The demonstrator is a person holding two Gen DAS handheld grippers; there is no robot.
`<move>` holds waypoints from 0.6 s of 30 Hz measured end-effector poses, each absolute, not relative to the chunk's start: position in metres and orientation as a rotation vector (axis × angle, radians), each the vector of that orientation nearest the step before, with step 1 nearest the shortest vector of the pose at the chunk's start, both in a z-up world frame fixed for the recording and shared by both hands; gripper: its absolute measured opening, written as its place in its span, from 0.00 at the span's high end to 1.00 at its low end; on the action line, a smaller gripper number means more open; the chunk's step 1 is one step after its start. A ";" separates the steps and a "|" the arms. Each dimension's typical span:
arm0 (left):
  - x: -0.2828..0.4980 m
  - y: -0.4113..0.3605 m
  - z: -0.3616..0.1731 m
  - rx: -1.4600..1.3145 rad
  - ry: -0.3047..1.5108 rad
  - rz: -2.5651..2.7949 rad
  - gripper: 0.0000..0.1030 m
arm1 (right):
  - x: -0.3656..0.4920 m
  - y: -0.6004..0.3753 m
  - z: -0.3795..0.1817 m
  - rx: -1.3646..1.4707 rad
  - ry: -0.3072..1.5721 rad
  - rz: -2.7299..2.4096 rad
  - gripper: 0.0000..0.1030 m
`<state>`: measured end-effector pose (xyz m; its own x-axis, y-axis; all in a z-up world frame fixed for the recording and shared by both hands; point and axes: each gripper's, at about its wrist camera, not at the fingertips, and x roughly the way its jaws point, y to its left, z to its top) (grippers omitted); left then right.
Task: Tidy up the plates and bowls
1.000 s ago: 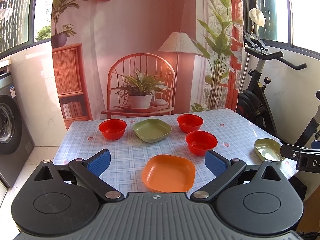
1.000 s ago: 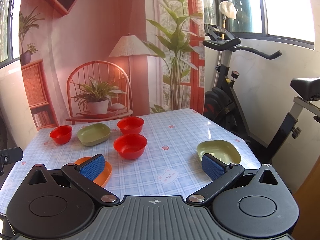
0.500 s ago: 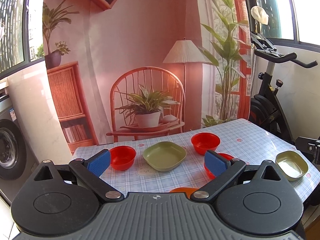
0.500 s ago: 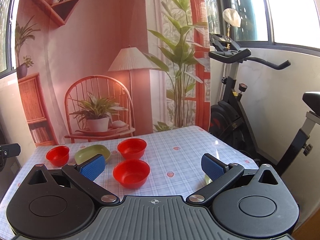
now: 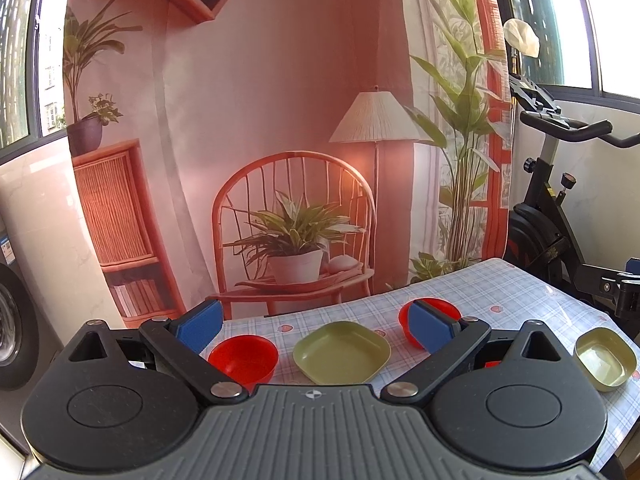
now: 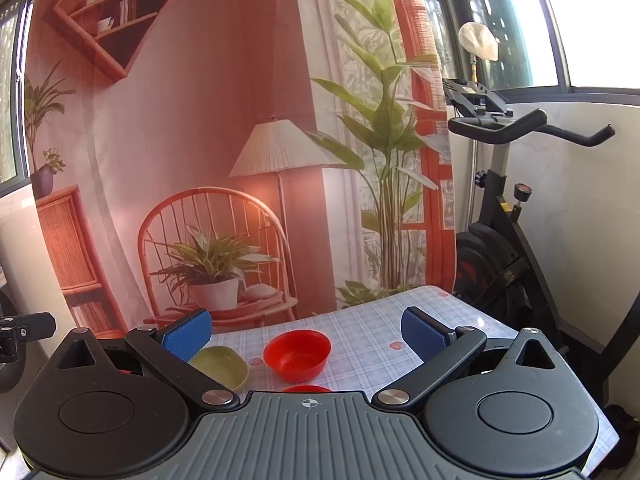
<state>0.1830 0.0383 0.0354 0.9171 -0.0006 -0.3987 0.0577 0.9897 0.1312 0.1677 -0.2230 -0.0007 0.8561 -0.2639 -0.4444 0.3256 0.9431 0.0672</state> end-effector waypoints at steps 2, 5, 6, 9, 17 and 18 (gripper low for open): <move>0.194 0.041 0.026 0.159 0.436 -0.034 0.03 | 0.176 -0.221 -0.011 0.143 0.465 -0.310 0.02; 0.207 0.046 0.013 0.157 0.489 -0.042 0.06 | 0.189 -0.217 -0.031 0.148 0.515 -0.299 0.03; 0.214 0.050 0.008 0.145 0.515 -0.045 0.09 | 0.194 -0.215 -0.036 0.145 0.532 -0.299 0.04; 0.228 0.057 -0.004 0.123 0.561 -0.053 0.10 | 0.206 -0.214 -0.049 0.143 0.564 -0.298 0.05; 0.268 0.070 -0.025 0.122 0.635 -0.074 0.10 | 0.238 -0.212 -0.073 0.132 0.625 -0.297 0.07; 0.273 0.072 -0.026 0.118 0.642 -0.076 0.10 | 0.244 -0.213 -0.074 0.130 0.632 -0.299 0.07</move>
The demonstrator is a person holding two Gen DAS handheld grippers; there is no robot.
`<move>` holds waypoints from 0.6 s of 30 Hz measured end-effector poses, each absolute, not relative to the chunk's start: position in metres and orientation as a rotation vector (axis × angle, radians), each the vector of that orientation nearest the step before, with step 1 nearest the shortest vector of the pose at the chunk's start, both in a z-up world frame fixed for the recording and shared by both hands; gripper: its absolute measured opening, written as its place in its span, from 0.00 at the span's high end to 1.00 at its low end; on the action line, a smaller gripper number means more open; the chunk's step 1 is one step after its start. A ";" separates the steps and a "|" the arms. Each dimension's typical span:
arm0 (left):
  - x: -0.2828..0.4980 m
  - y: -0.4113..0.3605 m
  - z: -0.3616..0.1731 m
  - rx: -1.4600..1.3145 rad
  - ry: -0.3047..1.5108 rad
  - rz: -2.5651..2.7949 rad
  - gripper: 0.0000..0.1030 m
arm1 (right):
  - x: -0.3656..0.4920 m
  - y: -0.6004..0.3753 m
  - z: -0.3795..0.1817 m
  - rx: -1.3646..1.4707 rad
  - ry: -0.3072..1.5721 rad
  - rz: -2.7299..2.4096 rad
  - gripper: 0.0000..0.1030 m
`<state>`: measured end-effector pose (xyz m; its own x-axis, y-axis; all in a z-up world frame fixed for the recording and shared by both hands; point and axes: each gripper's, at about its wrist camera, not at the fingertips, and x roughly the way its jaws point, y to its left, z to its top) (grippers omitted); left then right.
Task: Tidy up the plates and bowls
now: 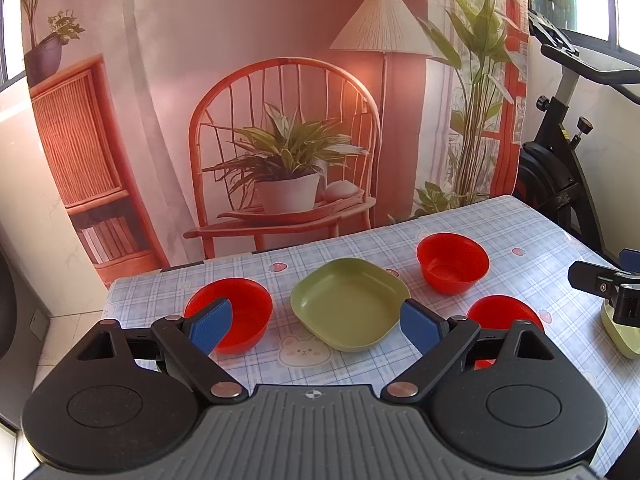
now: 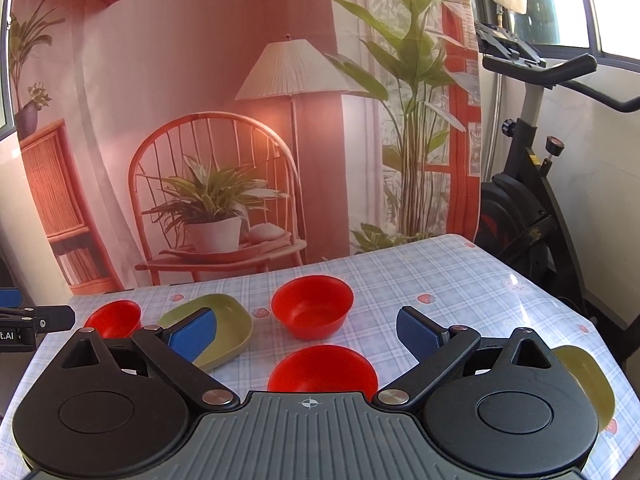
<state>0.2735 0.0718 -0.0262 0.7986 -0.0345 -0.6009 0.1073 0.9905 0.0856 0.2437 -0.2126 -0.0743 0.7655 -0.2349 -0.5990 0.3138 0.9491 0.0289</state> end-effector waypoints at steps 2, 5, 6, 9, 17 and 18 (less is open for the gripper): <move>0.285 0.076 -0.029 0.107 0.654 -0.080 0.10 | 0.254 -0.214 -0.078 0.134 0.648 -0.298 0.08; 0.304 0.081 -0.035 0.086 0.676 -0.080 0.10 | 0.269 -0.219 -0.083 0.155 0.681 -0.296 0.08; 0.309 0.084 -0.037 0.078 0.682 -0.079 0.10 | 0.274 -0.221 -0.085 0.167 0.694 -0.293 0.09; 0.321 0.092 -0.043 0.056 0.699 -0.077 0.10 | 0.287 -0.226 -0.091 0.183 0.724 -0.293 0.10; 0.351 0.108 -0.063 0.002 0.731 -0.069 0.11 | 0.322 -0.224 -0.108 0.166 0.767 -0.255 0.12; 0.354 0.107 -0.066 0.002 0.733 -0.068 0.11 | 0.327 -0.223 -0.111 0.162 0.768 -0.239 0.13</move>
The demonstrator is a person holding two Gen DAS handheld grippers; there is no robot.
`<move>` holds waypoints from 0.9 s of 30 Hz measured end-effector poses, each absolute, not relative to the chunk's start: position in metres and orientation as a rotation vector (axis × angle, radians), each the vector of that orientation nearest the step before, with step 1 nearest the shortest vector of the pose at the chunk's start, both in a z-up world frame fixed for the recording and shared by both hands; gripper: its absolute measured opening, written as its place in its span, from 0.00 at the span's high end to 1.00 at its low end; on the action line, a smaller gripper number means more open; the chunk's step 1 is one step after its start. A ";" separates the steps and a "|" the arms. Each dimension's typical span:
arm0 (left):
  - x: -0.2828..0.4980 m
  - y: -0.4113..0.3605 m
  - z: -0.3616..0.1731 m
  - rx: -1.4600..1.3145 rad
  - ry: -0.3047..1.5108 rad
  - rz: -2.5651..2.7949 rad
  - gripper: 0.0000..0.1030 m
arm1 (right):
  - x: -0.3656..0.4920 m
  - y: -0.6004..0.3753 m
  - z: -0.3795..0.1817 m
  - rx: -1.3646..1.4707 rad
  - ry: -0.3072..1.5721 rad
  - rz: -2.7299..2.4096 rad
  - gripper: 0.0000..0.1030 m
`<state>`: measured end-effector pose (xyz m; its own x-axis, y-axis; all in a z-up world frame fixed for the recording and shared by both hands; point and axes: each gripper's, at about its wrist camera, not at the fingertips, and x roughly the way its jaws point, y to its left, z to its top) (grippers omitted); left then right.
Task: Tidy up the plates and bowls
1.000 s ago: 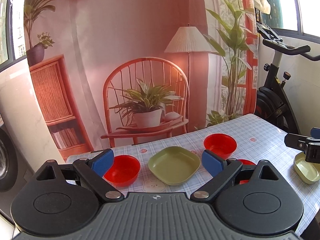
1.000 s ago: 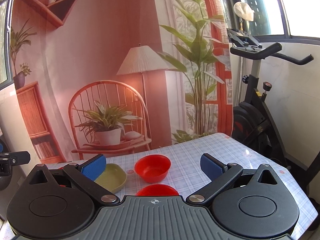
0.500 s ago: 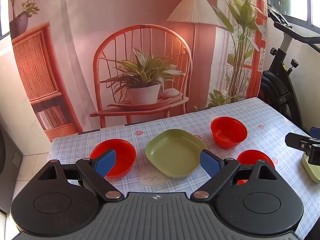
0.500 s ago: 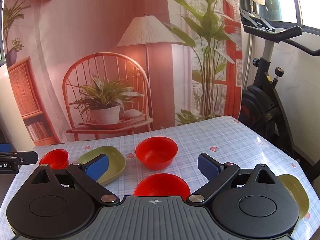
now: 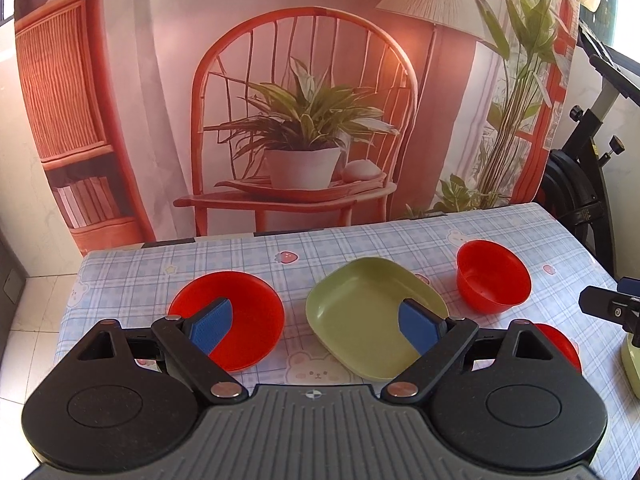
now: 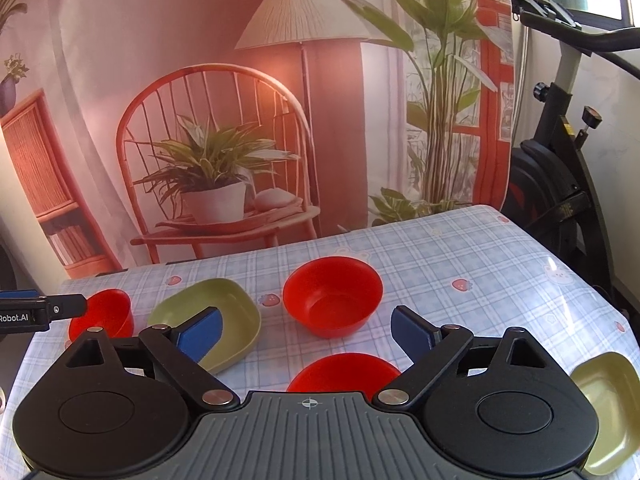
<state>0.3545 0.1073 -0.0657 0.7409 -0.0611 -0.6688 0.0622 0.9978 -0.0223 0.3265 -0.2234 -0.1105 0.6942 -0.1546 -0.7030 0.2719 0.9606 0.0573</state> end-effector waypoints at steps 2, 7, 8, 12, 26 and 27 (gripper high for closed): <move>0.363 0.105 -0.072 0.002 0.743 -0.065 0.11 | 0.335 -0.221 -0.116 0.149 0.767 -0.203 0.16; 0.382 0.102 -0.084 0.008 0.760 -0.085 0.16 | 0.363 -0.218 -0.131 0.130 0.797 -0.144 0.23; 0.386 0.103 -0.087 0.002 0.769 -0.086 0.17 | 0.368 -0.218 -0.135 0.129 0.804 -0.133 0.25; 0.406 0.109 -0.101 -0.033 0.814 -0.111 0.21 | 0.386 -0.213 -0.154 0.123 0.857 -0.072 0.35; 0.460 0.143 -0.136 -0.263 0.952 -0.140 0.38 | 0.426 -0.215 -0.199 0.144 0.975 -0.018 0.52; 0.462 0.143 -0.138 -0.258 0.955 -0.138 0.38 | 0.426 -0.215 -0.201 0.144 0.980 -0.022 0.53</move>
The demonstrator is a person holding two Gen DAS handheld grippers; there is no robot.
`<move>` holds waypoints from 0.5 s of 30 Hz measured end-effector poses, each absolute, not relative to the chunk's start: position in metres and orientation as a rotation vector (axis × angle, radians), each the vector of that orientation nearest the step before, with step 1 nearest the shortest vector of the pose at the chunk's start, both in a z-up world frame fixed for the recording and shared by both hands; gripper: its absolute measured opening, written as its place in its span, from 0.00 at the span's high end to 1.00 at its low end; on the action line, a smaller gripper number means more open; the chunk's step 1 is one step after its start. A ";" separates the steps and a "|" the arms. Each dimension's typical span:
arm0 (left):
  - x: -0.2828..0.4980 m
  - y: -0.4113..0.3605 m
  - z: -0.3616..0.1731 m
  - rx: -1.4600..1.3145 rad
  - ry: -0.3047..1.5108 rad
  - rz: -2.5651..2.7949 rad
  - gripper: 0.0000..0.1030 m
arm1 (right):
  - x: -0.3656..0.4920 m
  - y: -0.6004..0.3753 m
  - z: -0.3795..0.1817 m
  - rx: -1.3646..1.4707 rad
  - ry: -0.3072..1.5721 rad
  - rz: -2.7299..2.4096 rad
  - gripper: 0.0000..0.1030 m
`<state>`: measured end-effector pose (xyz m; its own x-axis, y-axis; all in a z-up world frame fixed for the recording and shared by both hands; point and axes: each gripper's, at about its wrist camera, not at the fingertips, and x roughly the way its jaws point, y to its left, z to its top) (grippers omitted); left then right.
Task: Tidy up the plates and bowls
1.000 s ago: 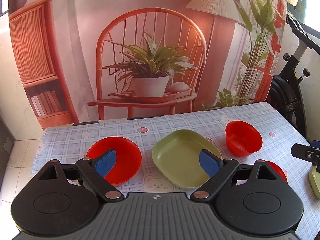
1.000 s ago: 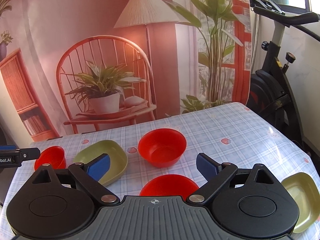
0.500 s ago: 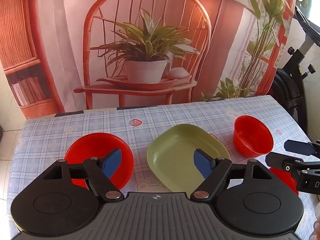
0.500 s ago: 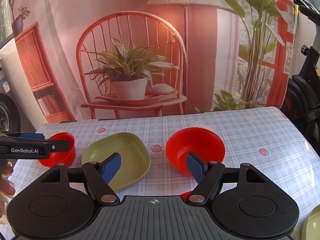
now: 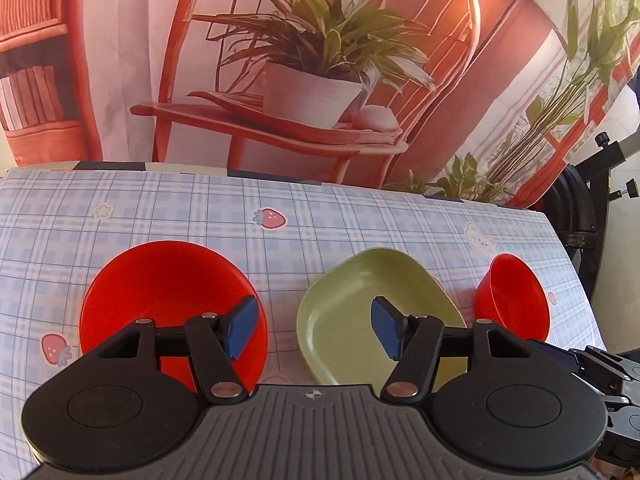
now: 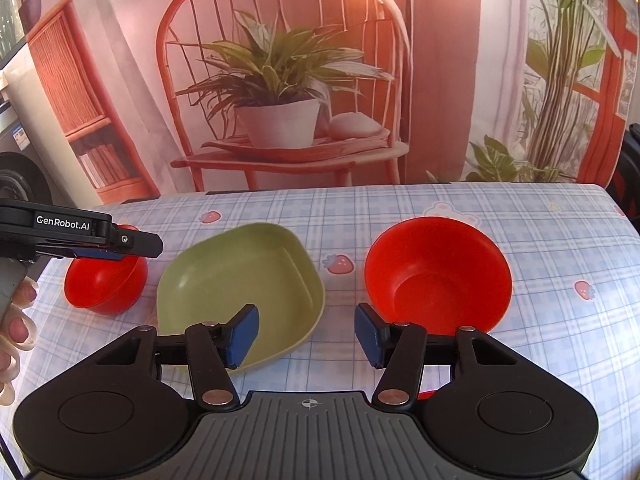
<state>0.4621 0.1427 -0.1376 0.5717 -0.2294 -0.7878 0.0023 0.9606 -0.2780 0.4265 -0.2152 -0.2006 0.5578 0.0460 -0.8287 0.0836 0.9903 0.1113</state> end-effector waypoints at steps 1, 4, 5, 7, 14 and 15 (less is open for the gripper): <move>0.464 0.141 -0.139 -0.251 0.961 -0.129 0.38 | 0.428 -0.216 -0.203 0.141 0.987 -0.028 0.54; 0.468 0.136 -0.143 -0.225 0.975 -0.116 0.38 | 0.432 -0.219 -0.208 0.143 0.999 -0.036 0.56; 0.469 0.135 -0.144 -0.214 0.974 -0.124 0.38 | 0.432 -0.220 -0.209 0.146 1.002 -0.038 0.57; 0.471 0.129 -0.145 -0.179 0.968 -0.126 0.38 | 0.434 -0.222 -0.212 0.148 1.009 -0.050 0.59; 0.477 0.121 -0.147 -0.101 0.952 -0.127 0.37 | 0.443 -0.223 -0.222 0.158 1.044 -0.048 0.61; 0.477 0.121 -0.145 -0.107 0.943 -0.143 0.38 | 0.444 -0.223 -0.223 0.157 1.048 -0.044 0.61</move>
